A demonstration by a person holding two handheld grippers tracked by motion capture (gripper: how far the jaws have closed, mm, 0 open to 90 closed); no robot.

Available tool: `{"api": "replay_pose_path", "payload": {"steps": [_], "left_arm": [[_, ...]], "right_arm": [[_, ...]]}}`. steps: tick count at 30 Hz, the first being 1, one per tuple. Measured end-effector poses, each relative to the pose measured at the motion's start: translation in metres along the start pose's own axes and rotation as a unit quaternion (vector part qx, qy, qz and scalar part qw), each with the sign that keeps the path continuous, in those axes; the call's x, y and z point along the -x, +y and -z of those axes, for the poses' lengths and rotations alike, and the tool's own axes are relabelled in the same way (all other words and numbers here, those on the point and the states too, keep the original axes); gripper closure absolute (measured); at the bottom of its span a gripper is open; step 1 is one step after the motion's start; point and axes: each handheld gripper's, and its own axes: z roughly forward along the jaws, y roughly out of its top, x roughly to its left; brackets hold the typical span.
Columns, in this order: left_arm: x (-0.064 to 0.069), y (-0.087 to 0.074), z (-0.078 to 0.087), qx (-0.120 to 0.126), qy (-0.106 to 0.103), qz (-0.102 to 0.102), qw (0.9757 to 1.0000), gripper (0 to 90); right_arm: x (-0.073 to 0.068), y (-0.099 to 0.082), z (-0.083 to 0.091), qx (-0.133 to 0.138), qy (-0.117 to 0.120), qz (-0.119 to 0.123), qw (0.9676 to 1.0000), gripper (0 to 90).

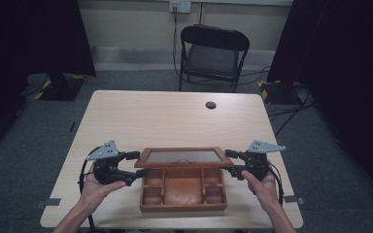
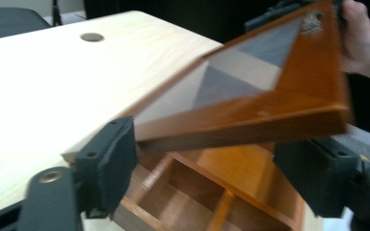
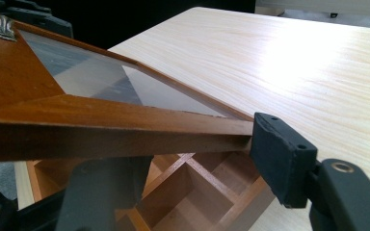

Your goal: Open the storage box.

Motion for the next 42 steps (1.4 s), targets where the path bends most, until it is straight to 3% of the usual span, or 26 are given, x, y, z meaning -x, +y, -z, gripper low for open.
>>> {"api": "replay_pose_path", "payload": {"steps": [3,7,12,15,18,23,27,30,42], "left_arm": [[-0.006,0.000,-0.003,0.008,0.006,0.006,0.9999,29.7],[-0.009,0.001,-0.006,0.009,0.006,0.006,0.9999,29.0],[-0.006,0.010,-0.014,-0.002,-0.001,-0.017,0.9999,31.0],[-0.001,0.015,-0.020,-0.008,0.002,-0.038,0.9992,36.6],[0.000,0.018,-0.024,-0.008,0.001,-0.046,0.9989,43.4],[0.003,0.022,-0.029,-0.007,0.019,-0.072,0.9972,49.1],[-0.001,0.024,-0.029,-0.004,0.015,-0.067,0.9976,49.3],[-0.007,0.026,-0.031,-0.006,0.000,-0.057,0.9983,50.5],[-0.019,0.031,-0.037,0.012,-0.007,-0.028,0.9995,50.8]], "right_arm": [[0.001,0.002,0.000,0.002,0.002,0.000,1.0000,40.3],[0.003,0.003,-0.001,0.004,0.004,0.000,1.0000,40.3],[0.005,0.006,-0.001,0.004,0.008,0.000,1.0000,40.3],[0.006,0.007,-0.002,0.007,0.009,0.000,0.9999,40.2],[0.007,0.007,-0.002,0.009,0.010,-0.002,0.9999,39.1],[0.010,0.009,-0.004,0.010,0.008,-0.003,0.9999,34.3],[0.013,0.012,-0.008,0.014,0.010,-0.006,0.9998,36.7],[0.014,0.013,-0.011,0.013,0.008,0.000,0.9999,36.6],[0.022,0.021,-0.021,0.032,0.010,-0.013,0.9994,38.4]]}}
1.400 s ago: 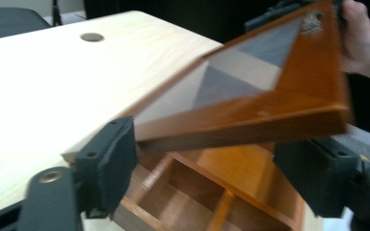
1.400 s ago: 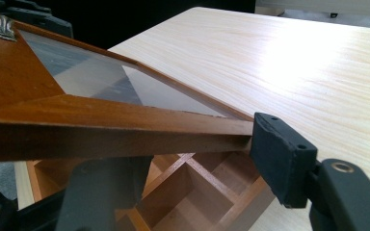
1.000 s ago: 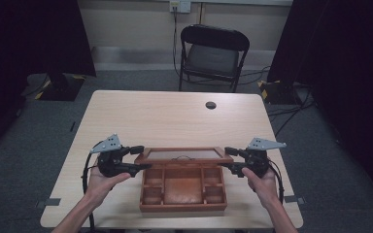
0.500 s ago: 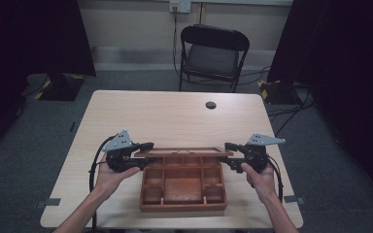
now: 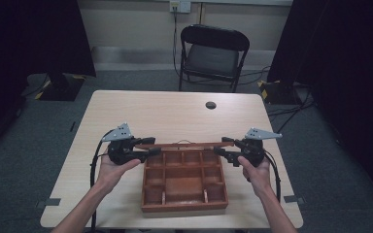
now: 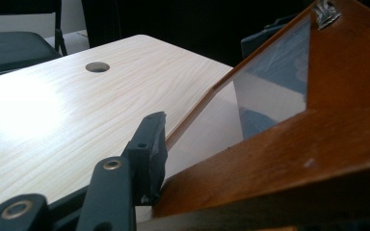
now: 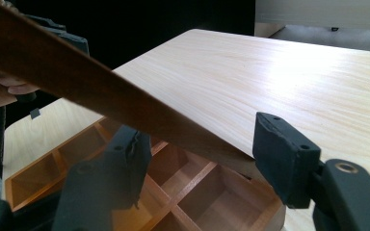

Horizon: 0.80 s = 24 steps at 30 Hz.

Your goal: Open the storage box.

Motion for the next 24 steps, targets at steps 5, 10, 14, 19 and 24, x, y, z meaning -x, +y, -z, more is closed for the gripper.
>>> {"api": "replay_pose_path", "payload": {"steps": [5,10,14,19,24], "left_arm": [[-0.005,-0.001,0.000,-0.002,0.006,-0.001,1.0000,51.2],[-0.008,-0.002,-0.001,-0.004,0.013,0.005,0.9999,52.0],[-0.013,-0.003,-0.001,-0.007,0.017,0.010,0.9998,52.3],[-0.016,-0.005,-0.001,-0.007,0.021,0.014,0.9997,52.9],[-0.021,-0.008,0.000,-0.011,0.027,0.020,0.9994,53.7]], "right_arm": [[0.002,0.002,-0.002,0.003,-0.002,-0.003,1.0000,39.0],[0.006,0.004,-0.005,0.006,0.000,-0.004,1.0000,39.4],[0.011,0.004,-0.009,0.006,0.003,-0.006,1.0000,39.2],[0.017,0.001,-0.019,-0.001,0.005,-0.010,0.9999,38.4],[0.020,0.000,-0.023,-0.004,0.001,-0.012,0.9999,38.6]]}}
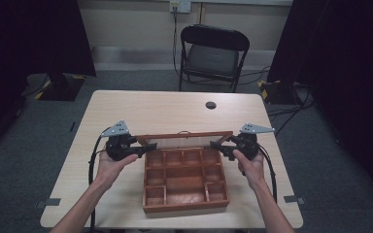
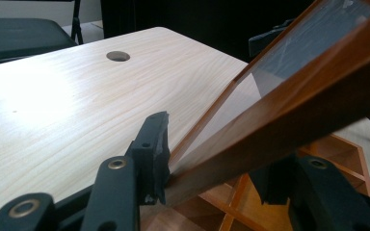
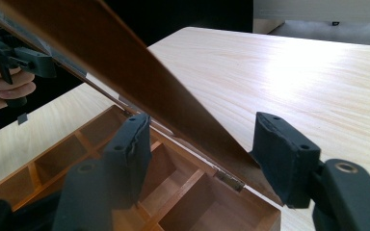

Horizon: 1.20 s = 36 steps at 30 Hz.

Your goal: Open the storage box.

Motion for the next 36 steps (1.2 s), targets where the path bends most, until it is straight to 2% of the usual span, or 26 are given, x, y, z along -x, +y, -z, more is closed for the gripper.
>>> {"api": "replay_pose_path", "payload": {"steps": [5,9,12,22,28,31,33,36], "left_arm": [[-0.004,-0.002,-0.001,-0.011,0.004,0.000,0.9999,54.3],[-0.008,-0.003,-0.002,-0.008,0.008,0.007,0.9999,53.5],[-0.010,-0.003,-0.002,-0.008,0.008,0.005,0.9999,52.7],[-0.019,-0.004,-0.005,0.009,0.000,0.021,0.9997,50.8],[-0.025,0.002,-0.008,-0.001,0.002,0.015,0.9999,50.9],[-0.028,0.002,-0.010,0.002,-0.001,0.020,0.9998,50.9],[-0.031,-0.001,-0.012,-0.007,-0.004,0.027,0.9996,50.9],[-0.030,-0.006,-0.014,0.008,0.002,0.025,0.9997,51.0]], "right_arm": [[0.000,0.000,-0.001,0.000,-0.002,0.005,1.0000,40.5],[-0.001,0.000,0.001,-0.003,0.001,0.009,1.0000,43.4],[-0.003,0.000,0.001,-0.004,0.004,0.013,0.9999,44.5],[-0.009,0.000,0.002,-0.005,0.004,0.014,0.9999,46.9],[-0.011,0.001,0.002,-0.006,0.008,0.013,0.9999,47.8],[-0.013,0.002,0.002,-0.009,0.000,0.009,0.9999,48.4],[-0.012,0.002,0.000,-0.008,0.002,0.007,0.9999,49.6],[-0.011,0.001,-0.003,-0.009,-0.004,0.006,0.9999,50.6]]}}
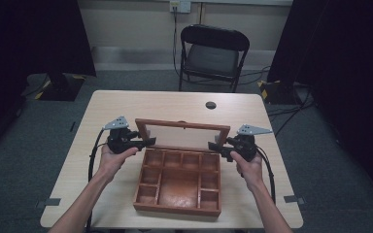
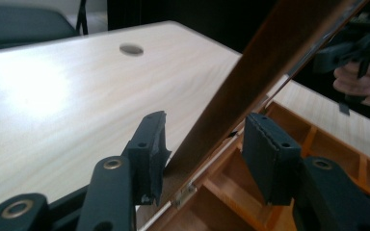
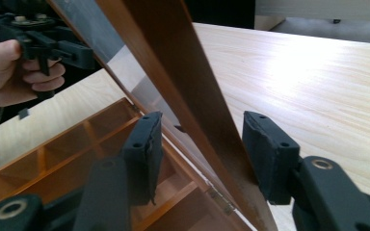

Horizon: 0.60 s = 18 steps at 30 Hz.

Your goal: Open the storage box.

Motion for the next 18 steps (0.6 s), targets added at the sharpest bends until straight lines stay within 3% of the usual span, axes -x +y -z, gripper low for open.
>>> {"api": "replay_pose_path", "payload": {"steps": [2,11,18], "left_arm": [[0.000,0.002,0.000,-0.011,0.002,-0.002,0.9999,51.3],[-0.005,0.002,-0.003,-0.006,0.004,-0.005,1.0000,52.7],[-0.013,-0.005,-0.011,-0.031,0.005,0.013,0.9994,53.0]], "right_arm": [[0.002,-0.001,-0.004,0.000,-0.003,-0.003,1.0000,49.5],[0.004,-0.001,-0.009,0.003,-0.012,-0.007,0.9999,49.2],[0.007,0.000,-0.011,0.006,-0.013,-0.010,0.9998,49.7]]}}
